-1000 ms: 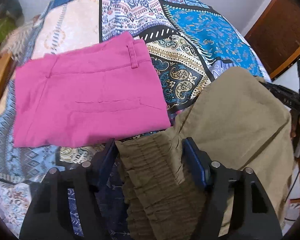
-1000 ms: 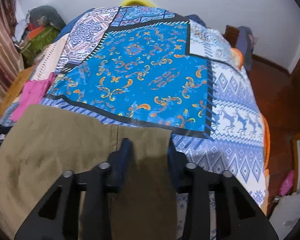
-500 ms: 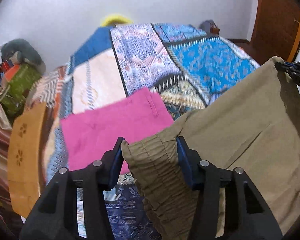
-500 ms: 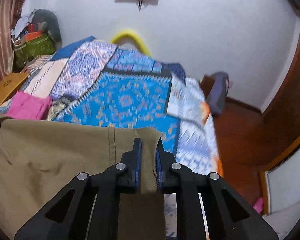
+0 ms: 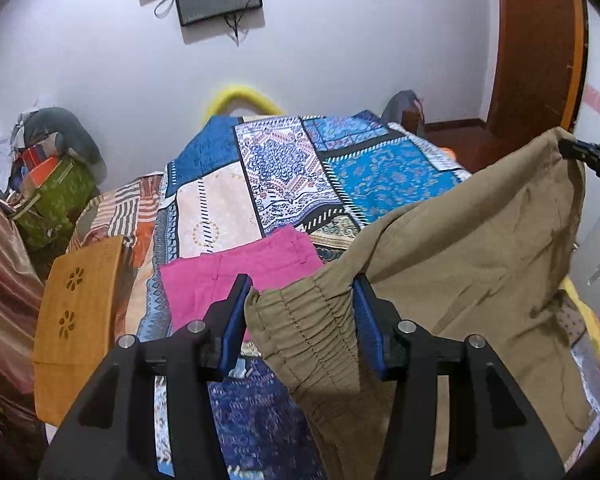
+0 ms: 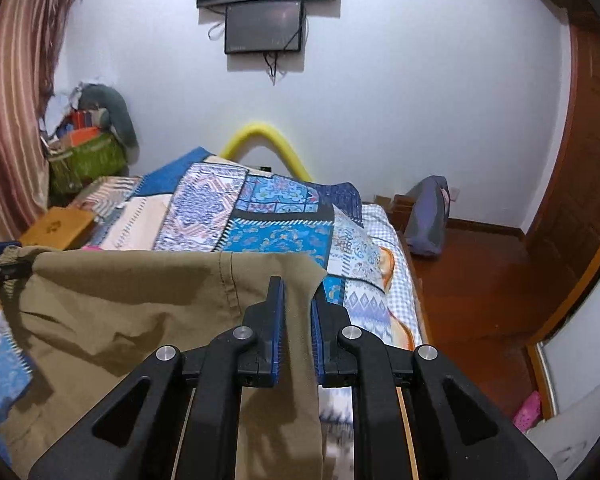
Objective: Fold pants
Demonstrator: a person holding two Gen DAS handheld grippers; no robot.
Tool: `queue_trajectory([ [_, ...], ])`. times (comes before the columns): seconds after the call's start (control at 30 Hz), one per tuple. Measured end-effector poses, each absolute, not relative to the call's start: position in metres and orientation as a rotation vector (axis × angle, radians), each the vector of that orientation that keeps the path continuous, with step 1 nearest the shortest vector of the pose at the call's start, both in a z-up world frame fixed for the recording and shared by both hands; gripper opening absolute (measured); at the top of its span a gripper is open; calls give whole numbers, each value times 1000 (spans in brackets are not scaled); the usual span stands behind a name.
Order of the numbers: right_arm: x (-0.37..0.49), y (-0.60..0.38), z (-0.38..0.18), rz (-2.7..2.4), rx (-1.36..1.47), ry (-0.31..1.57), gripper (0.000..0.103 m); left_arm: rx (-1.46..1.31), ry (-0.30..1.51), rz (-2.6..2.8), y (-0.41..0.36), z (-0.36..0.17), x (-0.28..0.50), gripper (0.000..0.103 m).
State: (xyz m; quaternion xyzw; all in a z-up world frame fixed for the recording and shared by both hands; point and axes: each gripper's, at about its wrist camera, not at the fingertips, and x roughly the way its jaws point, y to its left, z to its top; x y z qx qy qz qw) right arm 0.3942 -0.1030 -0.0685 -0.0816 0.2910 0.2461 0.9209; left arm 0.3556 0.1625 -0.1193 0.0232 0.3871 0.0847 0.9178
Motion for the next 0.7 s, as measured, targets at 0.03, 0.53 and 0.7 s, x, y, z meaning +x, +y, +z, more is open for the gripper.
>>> queue_trajectory([
  [0.03, 387, -107, -68, 509, -161, 597, 11, 49, 793, 171, 160, -118, 349, 50],
  [0.53, 268, -151, -102, 555, -104, 668, 11, 36, 808, 80, 123, -131, 234, 50],
  [0.7, 233, -159, -134, 563, -120, 733, 11, 17, 868, 45, 114, -165, 197, 50],
])
